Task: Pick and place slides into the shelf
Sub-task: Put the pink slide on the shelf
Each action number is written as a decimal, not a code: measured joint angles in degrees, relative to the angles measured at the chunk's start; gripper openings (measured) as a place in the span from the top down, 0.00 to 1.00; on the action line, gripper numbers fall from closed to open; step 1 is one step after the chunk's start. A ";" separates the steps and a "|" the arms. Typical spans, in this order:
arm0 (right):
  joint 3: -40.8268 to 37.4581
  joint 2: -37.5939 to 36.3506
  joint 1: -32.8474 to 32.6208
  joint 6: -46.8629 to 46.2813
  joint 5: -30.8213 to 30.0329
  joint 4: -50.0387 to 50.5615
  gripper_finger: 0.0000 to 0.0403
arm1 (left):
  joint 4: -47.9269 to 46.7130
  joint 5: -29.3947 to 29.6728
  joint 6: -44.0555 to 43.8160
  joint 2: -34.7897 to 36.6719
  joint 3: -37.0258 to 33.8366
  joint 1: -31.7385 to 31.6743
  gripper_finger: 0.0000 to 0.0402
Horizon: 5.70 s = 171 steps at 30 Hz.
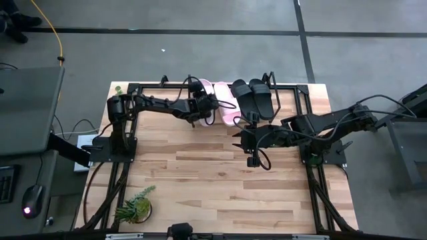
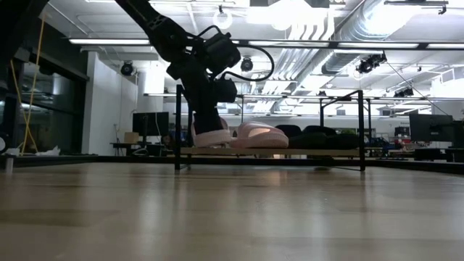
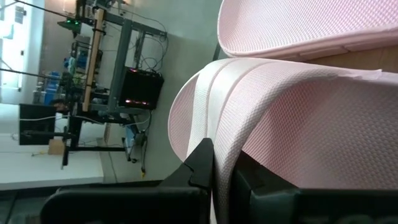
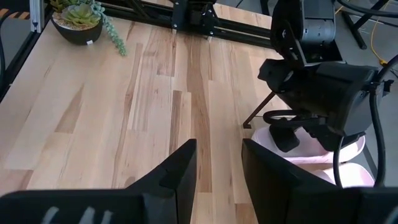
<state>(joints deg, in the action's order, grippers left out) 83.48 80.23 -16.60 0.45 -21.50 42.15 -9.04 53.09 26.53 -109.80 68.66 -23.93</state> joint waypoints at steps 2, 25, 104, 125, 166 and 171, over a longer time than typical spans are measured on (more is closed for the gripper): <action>0.00 0.00 0.00 0.00 0.00 0.00 0.70 | -0.01 1.12 0.03 -0.02 -0.02 0.44 0.98; 0.00 -0.02 0.87 0.58 0.58 -0.23 0.70 | 2.35 1.53 8.20 9.59 -0.11 8.09 0.99; 0.09 7.12 0.06 24.06 -7.35 -8.58 0.70 | -10.56 -57.32 25.55 34.47 -0.07 19.06 1.00; 0.00 10.85 0.48 28.16 -1.62 -20.55 0.71 | -9.33 -60.68 25.74 34.60 -0.17 19.13 1.00; 0.04 11.45 2.49 16.06 -26.62 -12.06 1.00 | -11.64 -14.72 19.01 35.91 0.06 18.96 0.49; 0.04 11.41 5.07 11.60 -31.57 -9.63 1.00 | -11.37 -14.68 17.13 40.38 0.02 18.96 0.51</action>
<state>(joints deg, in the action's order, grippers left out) 83.53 91.64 -11.53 12.05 -53.07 32.52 -20.41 38.41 43.66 -69.42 68.69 -4.97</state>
